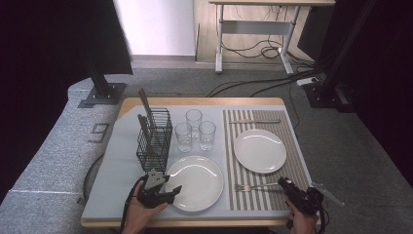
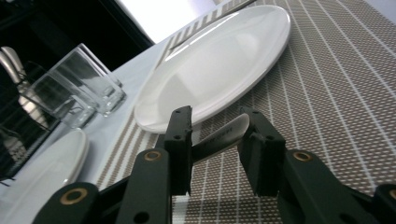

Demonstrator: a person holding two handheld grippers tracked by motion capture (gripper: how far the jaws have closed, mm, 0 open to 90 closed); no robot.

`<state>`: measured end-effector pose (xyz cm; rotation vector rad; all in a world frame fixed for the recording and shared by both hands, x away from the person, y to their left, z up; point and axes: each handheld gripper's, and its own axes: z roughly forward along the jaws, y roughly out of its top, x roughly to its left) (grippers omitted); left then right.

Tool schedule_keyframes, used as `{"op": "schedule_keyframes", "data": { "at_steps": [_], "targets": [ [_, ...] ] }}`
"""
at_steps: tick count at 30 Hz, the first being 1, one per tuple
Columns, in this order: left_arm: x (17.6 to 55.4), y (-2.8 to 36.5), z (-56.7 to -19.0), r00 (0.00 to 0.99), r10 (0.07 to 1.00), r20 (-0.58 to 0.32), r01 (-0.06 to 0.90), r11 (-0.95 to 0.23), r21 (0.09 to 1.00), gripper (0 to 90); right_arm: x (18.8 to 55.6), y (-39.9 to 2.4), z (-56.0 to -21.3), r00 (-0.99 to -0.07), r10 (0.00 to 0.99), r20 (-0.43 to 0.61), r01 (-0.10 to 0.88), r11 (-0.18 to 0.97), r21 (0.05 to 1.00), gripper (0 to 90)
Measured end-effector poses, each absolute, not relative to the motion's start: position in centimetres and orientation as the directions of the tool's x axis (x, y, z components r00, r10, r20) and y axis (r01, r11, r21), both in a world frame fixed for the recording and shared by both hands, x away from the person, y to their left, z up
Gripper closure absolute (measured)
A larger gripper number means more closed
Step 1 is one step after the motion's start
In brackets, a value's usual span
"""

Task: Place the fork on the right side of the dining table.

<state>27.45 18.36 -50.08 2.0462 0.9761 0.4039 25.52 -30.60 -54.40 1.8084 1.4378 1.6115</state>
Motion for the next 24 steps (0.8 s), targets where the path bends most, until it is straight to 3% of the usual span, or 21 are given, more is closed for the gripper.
{"op": "schedule_keyframes", "data": {
  "at_steps": [24],
  "targets": [
    [27.42, 18.35, -50.07, 0.65, 0.758, -0.054, 0.497, -0.37, 0.785, 36.6, 25.79, -30.57, -54.63, -0.092, 0.873, 0.478, 0.487, -0.38, 0.786, 59.3]
  ]
}}
